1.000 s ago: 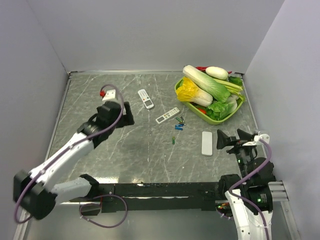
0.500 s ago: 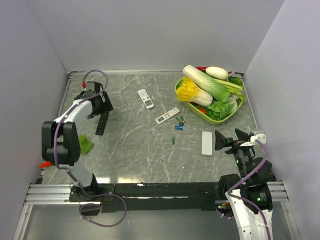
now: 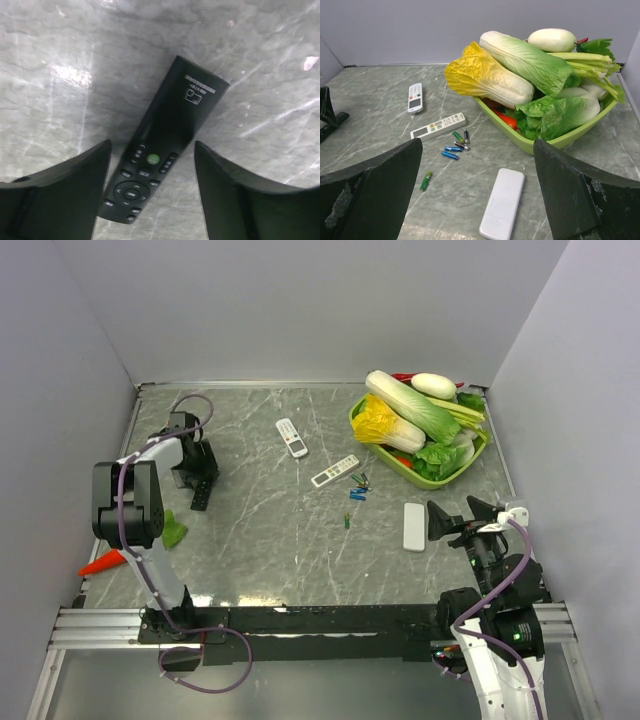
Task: Load the batteries into the remote control
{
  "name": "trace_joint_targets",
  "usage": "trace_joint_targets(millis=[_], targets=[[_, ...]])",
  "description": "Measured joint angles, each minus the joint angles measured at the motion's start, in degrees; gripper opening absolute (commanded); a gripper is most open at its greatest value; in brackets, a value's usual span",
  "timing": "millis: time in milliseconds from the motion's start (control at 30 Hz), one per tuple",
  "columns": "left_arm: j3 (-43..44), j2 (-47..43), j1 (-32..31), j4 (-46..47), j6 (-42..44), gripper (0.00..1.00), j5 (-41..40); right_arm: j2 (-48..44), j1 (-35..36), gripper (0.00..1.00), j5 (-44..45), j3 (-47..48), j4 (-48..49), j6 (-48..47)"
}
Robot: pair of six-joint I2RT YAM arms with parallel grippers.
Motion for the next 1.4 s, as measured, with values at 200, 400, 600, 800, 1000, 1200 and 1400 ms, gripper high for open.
trace_joint_targets(millis=[200, 400, 600, 800, 1000, 1200, 1400], targets=[[1.18, 1.25, -1.73, -0.48, 1.22, 0.6, -0.31, 0.0, 0.09, 1.0, -0.31, -0.02, 0.04, 0.0], [1.18, 1.33, -10.49, -0.79, 1.05, 0.38, -1.36, -0.02, 0.09, 0.99, -1.29, -0.02, 0.02, 0.07], [-0.33, 0.11, -20.81, -0.35, -1.11, 0.18, -1.11, 0.17, 0.11, 1.0, -4.37, 0.09, -0.13, 1.46], [-8.11, -6.23, -27.3, 2.43, -5.53, 0.13, 5.14, 7.41, 0.11, 1.0, -12.92, 2.38, 0.02, 5.05], [-19.56, -17.99, -28.63, 8.7, -9.62, 0.12, 20.98, 19.23, 0.11, 1.0, -25.18, 1.66, 2.51, 10.97], [-27.08, -29.99, -29.16, 22.75, -15.63, 0.16, 38.36, 28.79, 2.49, 1.0, -35.06, -2.34, 14.64, 21.14], [-27.32, -33.07, -31.12, 22.1, -16.44, 0.54, 35.69, 39.39, 13.29, 1.0, -30.91, -1.42, 17.25, 23.45]])
